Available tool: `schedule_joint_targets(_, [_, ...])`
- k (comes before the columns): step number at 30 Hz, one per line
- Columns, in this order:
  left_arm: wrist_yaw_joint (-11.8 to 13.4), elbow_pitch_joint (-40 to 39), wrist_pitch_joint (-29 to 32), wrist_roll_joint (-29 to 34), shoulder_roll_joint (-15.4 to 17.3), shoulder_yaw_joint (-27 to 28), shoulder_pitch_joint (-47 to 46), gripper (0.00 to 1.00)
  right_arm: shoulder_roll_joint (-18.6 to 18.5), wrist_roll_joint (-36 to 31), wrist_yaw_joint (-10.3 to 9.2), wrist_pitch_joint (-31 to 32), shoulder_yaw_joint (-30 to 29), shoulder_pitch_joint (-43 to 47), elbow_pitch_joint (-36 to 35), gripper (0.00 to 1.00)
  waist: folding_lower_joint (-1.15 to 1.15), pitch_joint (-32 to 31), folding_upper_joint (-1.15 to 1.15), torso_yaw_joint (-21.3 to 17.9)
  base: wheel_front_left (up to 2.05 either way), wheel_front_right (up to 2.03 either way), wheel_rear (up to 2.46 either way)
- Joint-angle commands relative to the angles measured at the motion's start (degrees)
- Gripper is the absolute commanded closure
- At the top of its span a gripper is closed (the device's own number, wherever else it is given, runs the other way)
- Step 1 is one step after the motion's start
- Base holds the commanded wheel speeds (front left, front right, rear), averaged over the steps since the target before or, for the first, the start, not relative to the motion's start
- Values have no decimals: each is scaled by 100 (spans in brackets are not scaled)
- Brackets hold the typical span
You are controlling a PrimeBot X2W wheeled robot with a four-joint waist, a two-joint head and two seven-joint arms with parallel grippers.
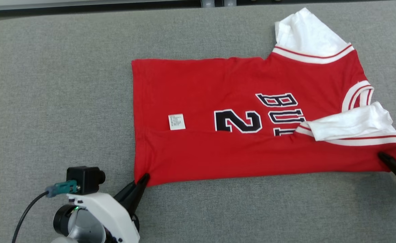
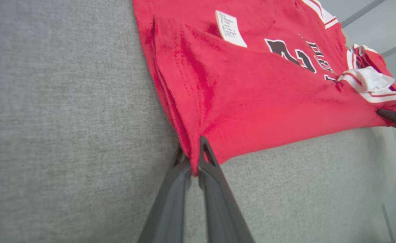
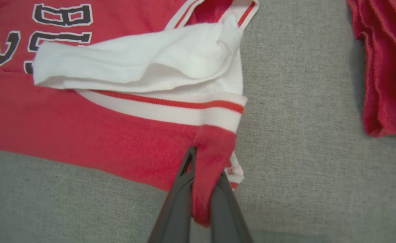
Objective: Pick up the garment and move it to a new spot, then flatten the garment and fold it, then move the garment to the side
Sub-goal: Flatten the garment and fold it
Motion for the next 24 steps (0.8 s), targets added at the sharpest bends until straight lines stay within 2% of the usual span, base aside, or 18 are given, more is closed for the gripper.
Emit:
schedule_joint_targets(1, [4, -103, 28, -39, 95, 52, 122, 100, -129, 91, -2, 101, -75, 111, -54, 100, 0, -89, 0, 4, 0, 0, 0])
schedule_joint_targets(6, [122, -856, 190, -181, 437, 200, 729, 100, -649, 574, -3, 627, -328, 665, -489, 100, 0, -146, 0, 29, 0, 0, 0])
schedule_joint_targets(10, [182, -1150, 239, -268, 418, 74, 1216, 100, -681, 673, -3, 777, -358, 1040, -627, 100, 0, -74, 0, 37, 0, 0, 0])
schedule_joint_targets(11, [200, -1154, 208, -232, 388, 15, 1292, 100, -663, 613, -3, 759, -327, 1099, -626, 97, 0, -51, 0, 42, 0, 0, 0])
schedule_joint_targets(12, [227, -1130, 179, -131, 378, -57, 1339, 94, -658, 529, -3, 713, -289, 1146, -621, 65, 0, -31, 0, 49, 0, 0, 0])
schedule_joint_targets(13, [236, -1100, 142, -40, 364, -130, 1374, 72, -632, 480, -3, 658, -239, 1171, -645, 6, 0, -16, 0, 55, 0, 0, 0])
schedule_joint_targets(14, [266, -1085, 70, 22, 296, -184, 1400, 38, -583, 460, -2, 617, -208, 1181, -684, 0, 0, -6, 0, 61, 0, 0, 0])
schedule_joint_targets(15, [303, -1076, -12, 76, 219, -204, 1401, 0, -571, 451, -2, 580, -212, 1184, -751, 0, 0, -2, 0, 69, 0, 0, 0])
schedule_joint_targets(20, [537, -1346, -249, 612, 342, -76, 1057, 0, -884, 476, -2, 494, -520, 1077, -1337, 0, 0, 73, 0, 90, 0, 0, 0])
schedule_joint_targets(24, [561, -1668, 6, 819, 560, 138, 316, 0, -1239, 542, -2, 669, -713, 359, -1756, 0, 0, 477, 0, 75, 0, 0, 0])
